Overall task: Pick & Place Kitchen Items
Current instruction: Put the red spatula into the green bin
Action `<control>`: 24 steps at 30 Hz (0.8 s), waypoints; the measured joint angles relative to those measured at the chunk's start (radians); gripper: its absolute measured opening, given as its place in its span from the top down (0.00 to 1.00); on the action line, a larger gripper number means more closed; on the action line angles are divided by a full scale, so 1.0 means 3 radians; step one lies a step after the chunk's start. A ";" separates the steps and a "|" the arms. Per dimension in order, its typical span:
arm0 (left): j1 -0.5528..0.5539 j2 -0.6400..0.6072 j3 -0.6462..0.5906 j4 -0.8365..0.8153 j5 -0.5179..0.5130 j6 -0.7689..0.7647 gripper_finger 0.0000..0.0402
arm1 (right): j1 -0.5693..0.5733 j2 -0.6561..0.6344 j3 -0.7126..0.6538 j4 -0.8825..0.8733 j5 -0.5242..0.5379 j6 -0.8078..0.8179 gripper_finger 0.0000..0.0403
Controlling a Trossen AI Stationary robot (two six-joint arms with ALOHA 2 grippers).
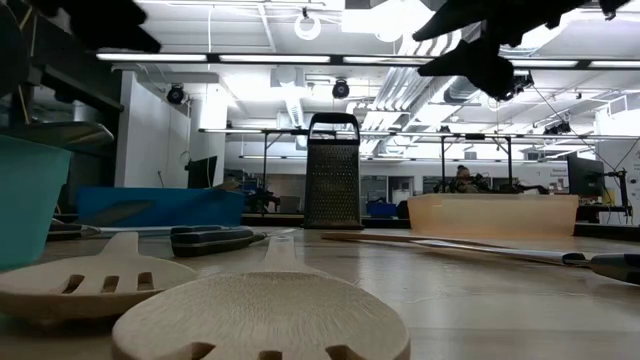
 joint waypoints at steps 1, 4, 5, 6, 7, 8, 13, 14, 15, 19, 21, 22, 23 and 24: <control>0.0073 0.0000 0.0000 0.0121 0.0058 0.0145 0.30 | 0.0000 0.0000 0.0093 -0.0224 -0.0012 0.0049 0.47; 0.0311 0.0000 0.0000 0.0489 0.0321 0.0605 0.30 | 0.0000 0.0000 0.0353 -0.0873 -0.0023 0.0202 0.47; 0.0395 0.0000 0.0000 0.0613 0.0426 0.0752 0.30 | 0.0000 0.0001 0.0426 -0.1058 -0.0040 0.0275 0.47; 0.0478 0.0000 0.0001 0.0715 0.0534 0.0881 0.30 | 0.0000 0.0001 0.0494 -0.1241 -0.0059 0.0353 0.47; 0.0565 0.0000 0.0001 0.0799 0.0646 0.1002 0.30 | 0.0000 0.0001 0.0547 -0.1400 -0.0087 0.0433 0.47; 0.0647 0.0000 0.0001 0.0875 0.0755 0.1111 0.30 | 0.0000 0.0000 0.0590 -0.1540 -0.0138 0.0519 0.47; 0.1042 0.0006 0.0001 0.1077 0.1172 0.1440 0.30 | 0.0061 0.0001 0.0632 -0.1962 -0.0350 0.0908 0.47; 0.1105 0.0006 0.0001 0.1080 0.1230 0.1473 0.30 | 0.0087 0.0001 0.0633 -0.2015 -0.0393 0.0968 0.47; 0.1169 0.0006 0.0001 0.1092 0.1290 0.1504 0.30 | 0.0114 0.0002 0.0633 -0.2069 -0.0437 0.1036 0.47; 0.1364 0.0006 0.0001 0.1166 0.1542 0.1600 0.30 | 0.0221 0.0034 0.0633 -0.2263 -0.0631 0.1309 0.47; 0.1443 0.0008 0.0001 0.1152 0.1603 0.1631 0.30 | 0.0283 0.0061 0.0633 -0.2362 -0.0708 0.1469 0.47; 0.1479 0.0008 0.0001 0.1151 0.1636 0.1637 0.30 | 0.0312 0.0076 0.0635 -0.2407 -0.0751 0.1543 0.47; 0.1513 0.0008 0.0001 0.1152 0.1646 0.1638 0.30 | 0.0349 0.0090 0.0635 -0.2456 -0.0793 0.1622 0.47; 0.1541 0.0008 0.0001 0.1152 0.1663 0.1638 0.30 | 0.0391 0.0112 0.0635 -0.2514 -0.0839 0.1713 0.47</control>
